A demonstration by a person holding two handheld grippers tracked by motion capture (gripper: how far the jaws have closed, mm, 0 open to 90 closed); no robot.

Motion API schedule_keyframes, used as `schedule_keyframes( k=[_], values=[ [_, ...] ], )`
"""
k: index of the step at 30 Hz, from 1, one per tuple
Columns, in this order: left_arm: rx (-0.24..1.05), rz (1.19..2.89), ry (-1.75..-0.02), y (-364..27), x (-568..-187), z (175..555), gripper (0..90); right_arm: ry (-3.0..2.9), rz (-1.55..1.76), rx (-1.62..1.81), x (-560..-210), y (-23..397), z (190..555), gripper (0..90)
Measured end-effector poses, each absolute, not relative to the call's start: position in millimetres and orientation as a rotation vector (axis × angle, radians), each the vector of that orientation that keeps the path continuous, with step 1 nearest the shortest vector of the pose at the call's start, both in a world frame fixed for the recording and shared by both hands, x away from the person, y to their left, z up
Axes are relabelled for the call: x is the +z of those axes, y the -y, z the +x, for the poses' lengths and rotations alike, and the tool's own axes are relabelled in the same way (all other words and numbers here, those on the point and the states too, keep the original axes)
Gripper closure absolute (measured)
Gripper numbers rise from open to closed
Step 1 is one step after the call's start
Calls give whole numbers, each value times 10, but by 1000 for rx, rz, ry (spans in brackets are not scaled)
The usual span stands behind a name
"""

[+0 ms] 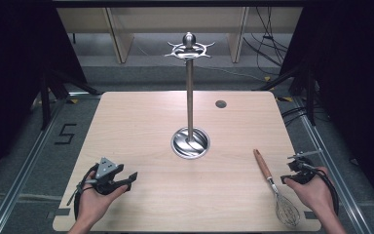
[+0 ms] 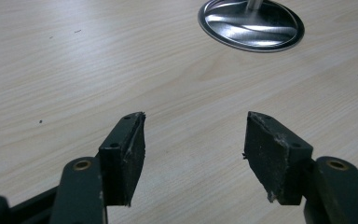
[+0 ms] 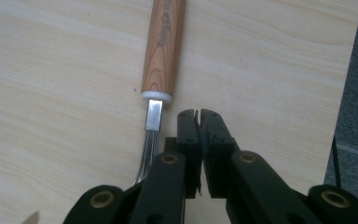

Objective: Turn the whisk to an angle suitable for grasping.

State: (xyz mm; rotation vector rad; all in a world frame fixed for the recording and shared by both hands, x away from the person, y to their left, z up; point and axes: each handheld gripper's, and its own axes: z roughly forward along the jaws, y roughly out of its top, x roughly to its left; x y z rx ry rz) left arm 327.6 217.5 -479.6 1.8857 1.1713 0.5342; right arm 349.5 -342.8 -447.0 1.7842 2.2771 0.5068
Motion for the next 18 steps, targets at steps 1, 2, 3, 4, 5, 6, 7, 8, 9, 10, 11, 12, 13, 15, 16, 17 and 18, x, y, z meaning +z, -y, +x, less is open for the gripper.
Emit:
schedule_keyframes(
  k=[1,2,3,4,5,6,7,8,9,10,11,12,13,15,16,17,18],
  values=[
    [537,1888,-1176,-2178,-4798,3277,375,-2277,1784,507,-4470,3428,3495,874],
    [539,1882,-1190,-2176,-4802,3274,375,-2285,1780,493,-4473,3430,3498,877],
    [540,1899,-1189,-2189,-4797,3274,375,-2343,1728,475,-4469,3461,3497,884],
    [534,1882,-1199,-2180,-4805,3276,374,-2389,1726,432,-4479,3444,3509,887],
    [534,1882,-1199,-2180,-4805,3276,373,-2389,1726,432,-4479,3444,3509,887],
    [531,1898,-1191,-2190,-4806,3280,373,-2418,1760,376,-4491,3409,3505,887],
    [519,1892,-1201,-2186,-4814,3281,372,-2490,1691,348,-4507,3437,3529,887],
    [518,1895,-1200,-2185,-4815,3280,372,-2531,1645,290,-4532,3414,3530,890],
    [520,1894,-1201,-2182,-4816,3280,372,-2531,1645,290,-4532,3414,3530,890],
    [519,1895,-1197,-2181,-4817,3282,372,-2563,1630,267,-4533,3403,3532,893],
    [519,1896,-1196,-2180,-4816,3283,372,-2593,1590,283,-4565,3407,3540,900],
    [518,1898,-1195,-2179,-4814,3283,372,-2632,1567,252,-4580,3388,3547,900],
    [521,1915,-1190,-2190,-4810,3283,372,-2642,1540,248,-4601,3384,3555,900],
    [521,1910,-1191,-2189,-4811,3282,372,-2664,1509,243,-4615,3352,3560,900],
    [517,1891,-1199,-2179,-4812,3280,373,-2674,1494,215,-4615,3337,3566,900],
    [525,1891,-1198,-2181,-4809,3280,373,-2674,1494,215,-4615,3337,3566,900],
    [524,1891,-1197,-2183,-4809,3282,372,-2693,1483,217,-4618,3317,3567,900]
  ],
)
